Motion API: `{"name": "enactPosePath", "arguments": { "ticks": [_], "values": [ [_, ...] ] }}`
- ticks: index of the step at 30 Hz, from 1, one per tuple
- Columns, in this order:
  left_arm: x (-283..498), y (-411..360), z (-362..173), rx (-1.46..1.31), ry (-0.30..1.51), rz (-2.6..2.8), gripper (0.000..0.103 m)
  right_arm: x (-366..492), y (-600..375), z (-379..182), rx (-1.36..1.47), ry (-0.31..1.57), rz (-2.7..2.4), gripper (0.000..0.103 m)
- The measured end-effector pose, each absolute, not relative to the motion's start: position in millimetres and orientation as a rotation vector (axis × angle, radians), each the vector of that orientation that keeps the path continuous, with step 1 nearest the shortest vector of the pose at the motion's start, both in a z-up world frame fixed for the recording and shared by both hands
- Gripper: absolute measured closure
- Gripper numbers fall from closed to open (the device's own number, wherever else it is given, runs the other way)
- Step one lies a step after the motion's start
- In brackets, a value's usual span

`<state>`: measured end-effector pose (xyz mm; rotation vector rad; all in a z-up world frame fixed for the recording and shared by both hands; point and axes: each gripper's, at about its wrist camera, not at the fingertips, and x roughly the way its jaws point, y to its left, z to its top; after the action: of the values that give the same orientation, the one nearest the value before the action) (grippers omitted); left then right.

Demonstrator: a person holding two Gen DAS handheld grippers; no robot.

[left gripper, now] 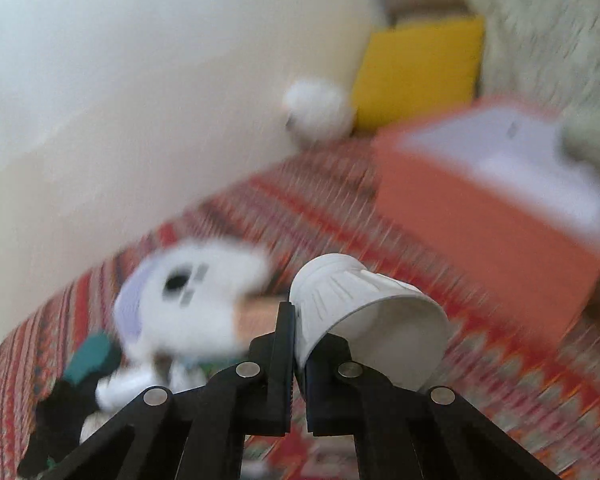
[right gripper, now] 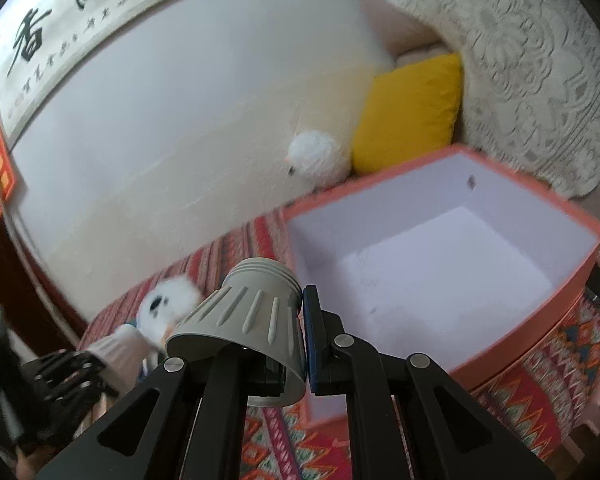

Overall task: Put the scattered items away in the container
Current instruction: 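Open the right tool over the pink box while the left tool drops the white cup in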

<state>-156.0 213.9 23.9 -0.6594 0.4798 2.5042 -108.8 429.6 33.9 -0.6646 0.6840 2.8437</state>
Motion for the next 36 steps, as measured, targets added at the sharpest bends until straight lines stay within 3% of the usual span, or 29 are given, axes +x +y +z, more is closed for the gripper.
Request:
{"name": "enactPosePath", "arguments": {
  "ticks": [6, 10, 13, 14, 15, 16, 17, 24, 28, 33, 36],
  "values": [
    [-156, 298, 88, -0.520, 0.354, 2.418, 0.101, -117, 490, 82, -0.475, 0.688, 2.690, 0.094],
    [-164, 360, 85, -0.540, 0.382, 2.345, 0.101, -136, 517, 66, -0.591, 0.668, 2.626, 0.094],
    [-170, 394, 61, -0.657, 0.423, 2.286, 0.095, -157, 526, 36, -0.822, 0.618, 2.568, 0.078],
    [-172, 403, 52, -0.705, 0.432, 2.262, 0.067, -162, 528, 28, -0.874, 0.598, 2.532, 0.049],
    [-174, 410, 41, -0.761, 0.445, 2.235, 0.046, -163, 528, 23, -0.891, 0.578, 2.505, 0.035],
    [-173, 413, 31, -0.790, 0.459, 2.230, 0.018, -162, 526, 23, -0.890, 0.538, 2.484, 0.019],
    [-171, 414, 23, -0.797, 0.471, 2.243, 0.014, -160, 524, 23, -0.886, 0.490, 2.464, 0.019],
    [-166, 413, -12, -0.912, 0.523, 2.311, 0.013, -160, 509, 22, -0.918, 0.400, 2.459, 0.016],
    [-167, 411, -41, -1.097, 0.603, 2.298, 0.012, -180, 493, -8, -1.102, 0.320, 2.471, 0.015],
    [-174, 380, -62, -1.415, 0.254, 2.259, 0.013, -196, 476, -65, -1.429, 0.240, 2.414, 0.013],
    [-157, 375, -67, -1.442, 0.251, 2.260, 0.012, -190, 460, -74, -1.524, 0.180, 2.425, 0.009]
  ]
}}
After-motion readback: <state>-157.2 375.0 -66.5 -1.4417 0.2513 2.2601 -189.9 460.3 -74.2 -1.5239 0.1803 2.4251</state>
